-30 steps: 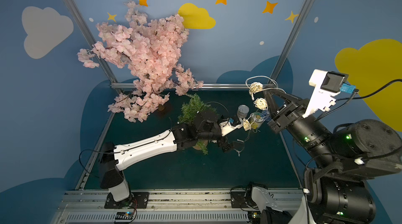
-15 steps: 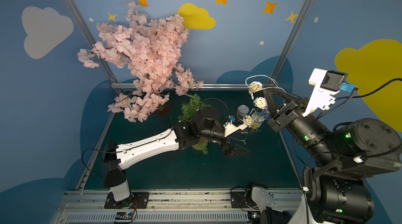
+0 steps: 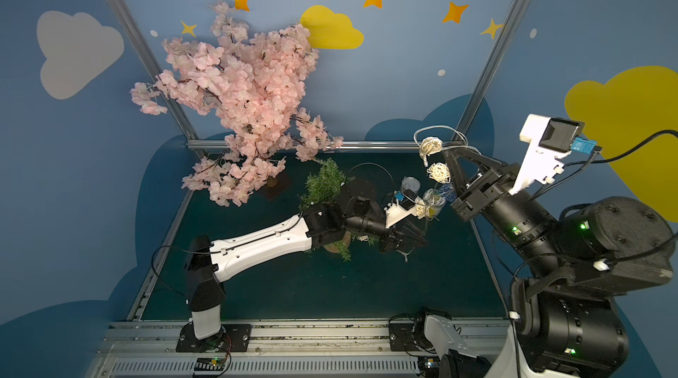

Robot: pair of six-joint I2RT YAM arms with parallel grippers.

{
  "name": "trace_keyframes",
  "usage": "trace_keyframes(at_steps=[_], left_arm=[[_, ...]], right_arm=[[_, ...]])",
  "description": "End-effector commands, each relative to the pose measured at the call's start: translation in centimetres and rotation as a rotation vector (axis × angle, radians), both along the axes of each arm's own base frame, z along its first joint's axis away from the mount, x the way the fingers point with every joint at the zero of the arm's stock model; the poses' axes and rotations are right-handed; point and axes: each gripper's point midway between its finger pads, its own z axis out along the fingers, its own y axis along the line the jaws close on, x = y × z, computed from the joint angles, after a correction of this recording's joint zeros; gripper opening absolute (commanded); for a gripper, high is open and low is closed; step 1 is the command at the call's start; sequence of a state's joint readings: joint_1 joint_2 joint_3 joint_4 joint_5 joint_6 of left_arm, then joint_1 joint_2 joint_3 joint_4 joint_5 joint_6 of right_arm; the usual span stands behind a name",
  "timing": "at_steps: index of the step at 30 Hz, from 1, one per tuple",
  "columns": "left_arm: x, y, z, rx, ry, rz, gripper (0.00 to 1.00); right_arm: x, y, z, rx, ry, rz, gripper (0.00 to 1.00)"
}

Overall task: Remove string lights from the small christmas tree
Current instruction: Remove the light string from the Christmas tree.

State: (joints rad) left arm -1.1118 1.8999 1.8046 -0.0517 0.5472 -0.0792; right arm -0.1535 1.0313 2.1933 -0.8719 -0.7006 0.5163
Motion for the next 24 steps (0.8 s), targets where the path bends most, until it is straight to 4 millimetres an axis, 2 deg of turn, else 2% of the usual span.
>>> trace_keyframes(at_steps=[1,5,11,17,24], left_arm=[[0.1,0.7,1.6,-0.022,-0.006,0.019,0.22],[1.1,1.9,1.8,-0.021,0.001,0.096,0.12],[3.0,5.3,2.2,-0.063,0.04,0.225,0.06],[2.8,7.7,2.1,-0.042,0.026,0.259,0.05],[2.0,10.2,3.2,-0.026,-0.008,0.289,0.04]], right_arm=[[-0.4,0.0,0.3,-0.013,-0.03,-0.007,0.0],[-0.2,-0.4,-0.4,-0.026,-0.016,-0.037,0.0],[0.2,-0.9,-1.6,-0.038,0.014,-0.072,0.0],[0.0,-1.0,-1.9,-0.041,0.021,-0.084,0.0],[0.0,-0.2,-3.3,-0.014,0.07,-0.023,0.0]])
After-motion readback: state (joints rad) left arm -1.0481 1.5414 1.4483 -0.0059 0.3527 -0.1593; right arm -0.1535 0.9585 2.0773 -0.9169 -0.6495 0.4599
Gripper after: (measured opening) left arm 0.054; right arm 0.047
